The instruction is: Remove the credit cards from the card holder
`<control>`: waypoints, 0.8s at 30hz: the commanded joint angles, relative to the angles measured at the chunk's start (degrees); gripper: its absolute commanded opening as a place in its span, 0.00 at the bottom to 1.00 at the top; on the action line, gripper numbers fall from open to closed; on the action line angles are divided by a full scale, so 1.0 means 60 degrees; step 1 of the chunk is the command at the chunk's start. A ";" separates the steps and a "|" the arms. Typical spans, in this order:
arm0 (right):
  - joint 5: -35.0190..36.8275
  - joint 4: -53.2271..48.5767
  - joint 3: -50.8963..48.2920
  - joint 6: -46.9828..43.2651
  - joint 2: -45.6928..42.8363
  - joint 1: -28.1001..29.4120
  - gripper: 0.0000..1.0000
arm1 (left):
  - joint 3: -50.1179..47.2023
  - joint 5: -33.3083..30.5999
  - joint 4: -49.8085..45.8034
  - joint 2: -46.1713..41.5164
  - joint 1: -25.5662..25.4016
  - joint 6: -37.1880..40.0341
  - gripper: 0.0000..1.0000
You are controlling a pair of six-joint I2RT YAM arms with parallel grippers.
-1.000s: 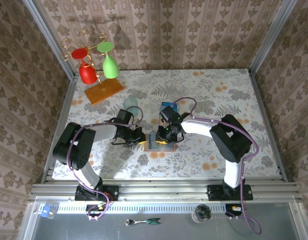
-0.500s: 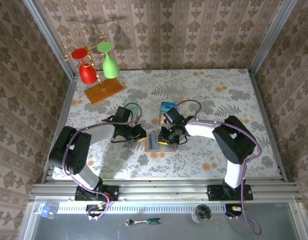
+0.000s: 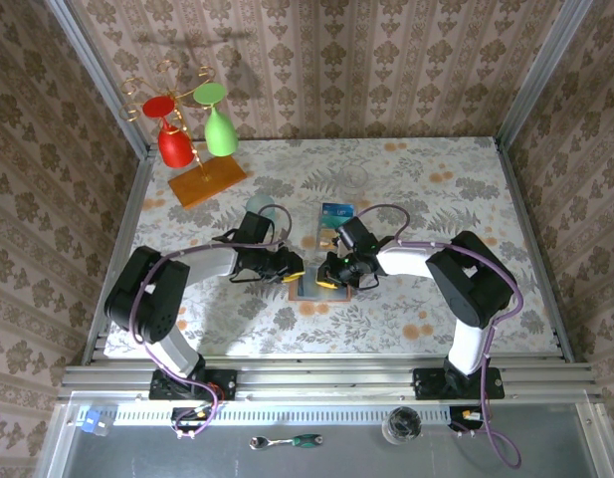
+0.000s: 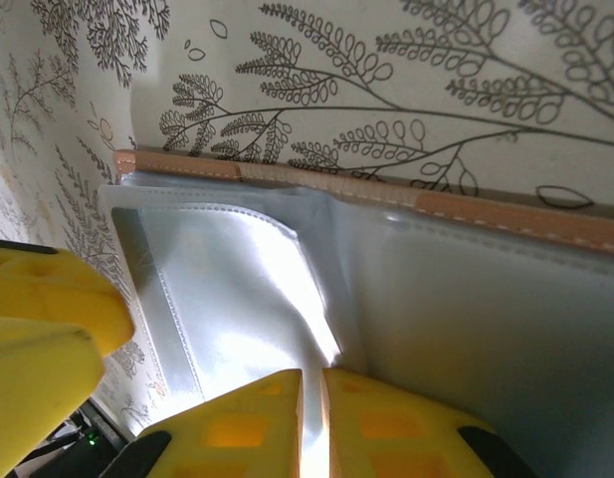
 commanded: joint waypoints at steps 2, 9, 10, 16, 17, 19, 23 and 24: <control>-0.0310 0.0482 -0.0349 0.0337 -0.0172 -0.0163 0.14 | 0.0120 0.0244 0.0184 0.0304 -0.0094 -0.0178 0.28; -0.0623 0.1070 -0.0690 0.0554 -0.0176 -0.0316 0.13 | 0.0119 0.0185 0.0202 0.0474 -0.0146 -0.0255 0.29; -0.0669 0.1155 -0.0733 0.0589 -0.0161 -0.0334 0.13 | 0.0140 0.0185 0.0213 0.0502 -0.0163 -0.0283 0.29; -0.0789 0.1429 -0.0863 0.0685 -0.0132 -0.0378 0.12 | 0.0251 0.0281 0.0406 0.0701 -0.0296 -0.0416 0.29; -0.0790 0.1448 -0.0873 0.0686 -0.0128 -0.0378 0.12 | 0.0273 0.0297 0.0459 0.0723 -0.0325 -0.0446 0.29; -0.0816 0.1474 -0.0874 0.0702 -0.0115 -0.0385 0.12 | 0.0274 0.0379 0.0585 0.0774 -0.0371 -0.0521 0.27; -0.0832 0.1508 -0.0879 0.0703 -0.0150 -0.0378 0.12 | 0.0288 0.0413 0.0645 0.0764 -0.0395 -0.0582 0.26; -0.0846 0.1504 -0.0875 0.0690 -0.0169 -0.0378 0.12 | 0.0291 0.0420 0.0645 0.0754 -0.0402 -0.0595 0.25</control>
